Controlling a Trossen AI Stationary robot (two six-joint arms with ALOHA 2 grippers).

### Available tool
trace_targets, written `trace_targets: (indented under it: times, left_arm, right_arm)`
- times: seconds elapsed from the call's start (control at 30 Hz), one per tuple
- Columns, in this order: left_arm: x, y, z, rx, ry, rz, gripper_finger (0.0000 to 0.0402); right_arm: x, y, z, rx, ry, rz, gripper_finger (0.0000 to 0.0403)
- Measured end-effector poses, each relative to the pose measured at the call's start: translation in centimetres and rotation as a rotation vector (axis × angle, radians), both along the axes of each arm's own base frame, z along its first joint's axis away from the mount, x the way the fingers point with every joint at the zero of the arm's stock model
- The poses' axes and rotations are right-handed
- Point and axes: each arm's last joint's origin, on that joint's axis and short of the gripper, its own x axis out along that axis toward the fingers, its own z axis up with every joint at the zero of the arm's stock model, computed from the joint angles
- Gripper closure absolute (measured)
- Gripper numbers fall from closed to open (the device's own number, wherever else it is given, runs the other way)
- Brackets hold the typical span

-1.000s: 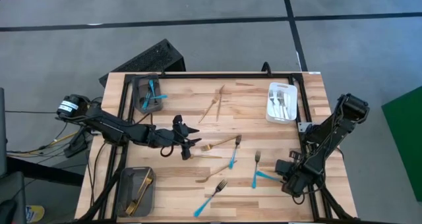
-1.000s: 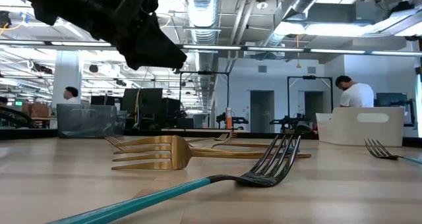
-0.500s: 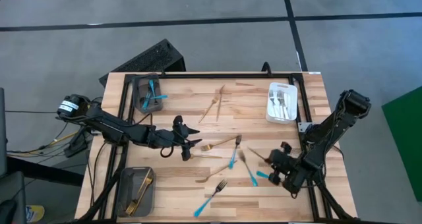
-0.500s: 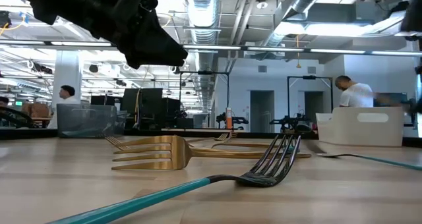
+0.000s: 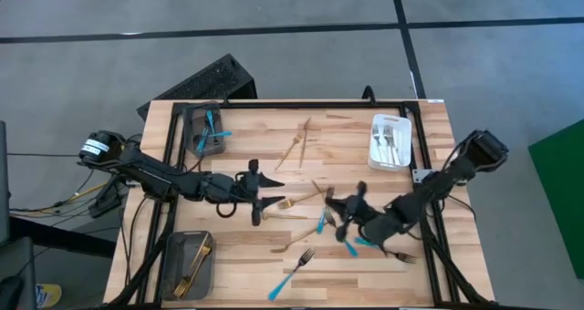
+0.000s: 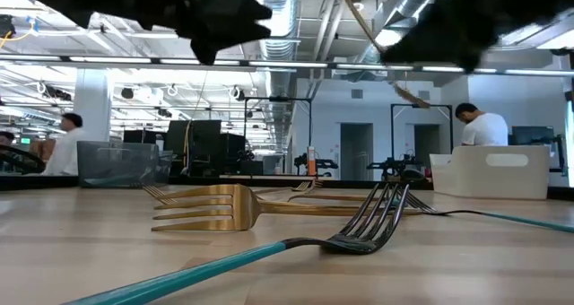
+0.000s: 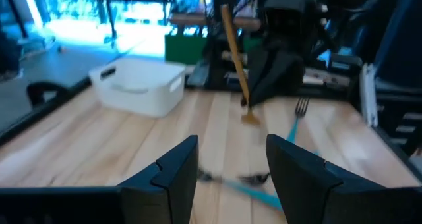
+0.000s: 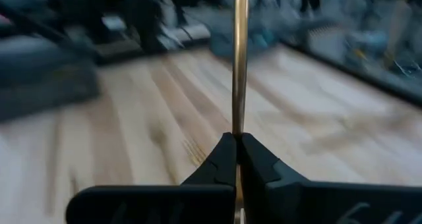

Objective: Sort silverware by color (type)
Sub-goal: Put the gold fork into the bottom black bin

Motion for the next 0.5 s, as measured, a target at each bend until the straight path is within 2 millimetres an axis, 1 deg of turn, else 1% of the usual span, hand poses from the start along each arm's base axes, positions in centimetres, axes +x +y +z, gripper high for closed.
trace_targets:
  times: [0.1, 0.2, 0.27, 0.37, 0.5]
  left_arm:
    - [0.1, -0.1, 0.4, 0.005, -0.034, -0.042, 0.0234]
    - [0.1, -0.2, 0.5, -0.006, -0.053, -0.048, 0.0234]
    - [0.1, -0.2, 0.7, -0.009, -0.066, -0.047, 0.0234]
    - [0.1, -0.2, 1.0, 0.011, -0.101, -0.058, 0.0234]
    - [0.1, -0.5, 1.4, 0.057, -0.134, -0.138, 0.0234]
  right_arm:
    - [2.0, -0.6, 1.2, -0.032, -0.126, 0.037, 0.0385]
    - [3.5, -1.3, 2.0, -0.078, -0.223, 0.089, 0.0385]
    - [4.4, -1.7, 2.2, -0.114, -0.243, 0.169, 0.0385]
    - [6.3, -2.1, 2.4, -0.115, -0.266, 0.274, 0.0384]
    - [8.6, -2.2, 1.6, -0.128, -0.237, 0.300, 0.0384]
